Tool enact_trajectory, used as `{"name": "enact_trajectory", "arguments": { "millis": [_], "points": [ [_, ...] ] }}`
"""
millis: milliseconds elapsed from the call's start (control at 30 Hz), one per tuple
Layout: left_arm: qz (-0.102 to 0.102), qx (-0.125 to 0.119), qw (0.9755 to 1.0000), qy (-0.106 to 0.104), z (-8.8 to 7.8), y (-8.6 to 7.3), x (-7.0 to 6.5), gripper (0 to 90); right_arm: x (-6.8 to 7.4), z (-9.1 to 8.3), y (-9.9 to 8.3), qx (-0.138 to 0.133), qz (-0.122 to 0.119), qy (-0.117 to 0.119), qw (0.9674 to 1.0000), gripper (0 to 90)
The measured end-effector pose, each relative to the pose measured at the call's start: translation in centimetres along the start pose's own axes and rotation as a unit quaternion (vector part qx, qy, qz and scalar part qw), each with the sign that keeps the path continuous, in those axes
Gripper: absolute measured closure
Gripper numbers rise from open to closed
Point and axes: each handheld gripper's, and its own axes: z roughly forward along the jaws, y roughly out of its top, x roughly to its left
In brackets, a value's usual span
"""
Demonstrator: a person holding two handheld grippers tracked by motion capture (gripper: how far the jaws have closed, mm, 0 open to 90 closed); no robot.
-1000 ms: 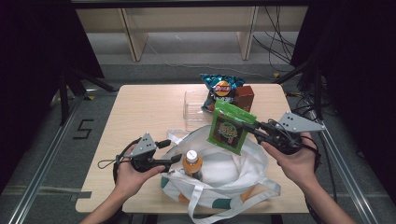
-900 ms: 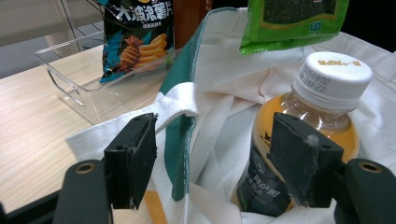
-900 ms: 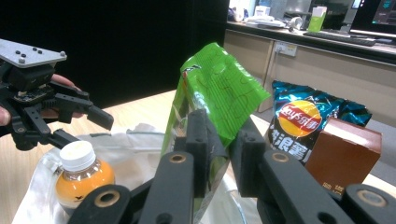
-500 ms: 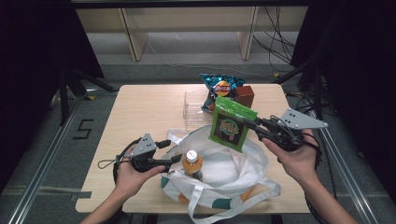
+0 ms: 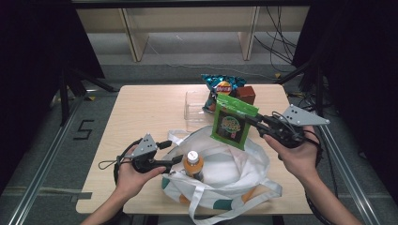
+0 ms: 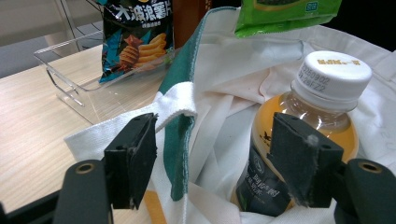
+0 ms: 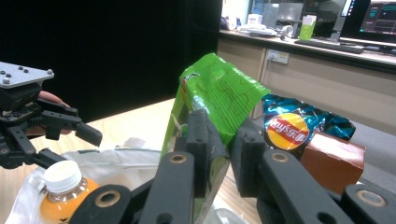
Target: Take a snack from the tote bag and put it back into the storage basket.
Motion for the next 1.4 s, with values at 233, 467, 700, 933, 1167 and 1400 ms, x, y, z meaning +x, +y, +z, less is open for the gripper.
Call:
{"name": "enact_trajectory", "arguments": {
  "millis": [233, 467, 700, 933, 1167, 1400],
  "points": [
    [0.0, 0.0, 1.0, 0.0, 0.0, 0.0, 0.0, 31.2, -0.3, 0.2, 0.2, -0.006, 0.006, 0.002, 1.0, 85.7],
    [0.0, -0.001, 1.0, -0.001, 0.0, 0.0, 0.0, 31.2, -0.6, 0.6, -0.3, 0.003, -0.005, -0.007, 1.0, 88.9],
    [0.002, -0.001, 1.0, -0.001, 0.0, 0.0, 0.0, 31.2, -0.7, 0.8, 0.1, -0.008, 0.0, -0.008, 0.9999, 89.6],
    [0.0, -0.001, 1.0, -0.001, 0.0, 0.0, 0.0, 31.2, -0.6, 1.2, 0.5, -0.014, 0.017, -0.009, 0.9997, 89.8],
    [0.001, 0.0, 1.0, -0.001, 0.0, 0.0, 0.0, 31.2, -0.8, 1.7, 0.8, -0.02, 0.019, -0.009, 0.9996, 89.9],
    [-0.001, 0.0, 1.0, -0.001, 0.0, 0.0, 0.0, 31.2, -1.0, 2.4, 1.2, -0.028, 0.015, -0.014, 0.9994, 89.9]
  ]
}}
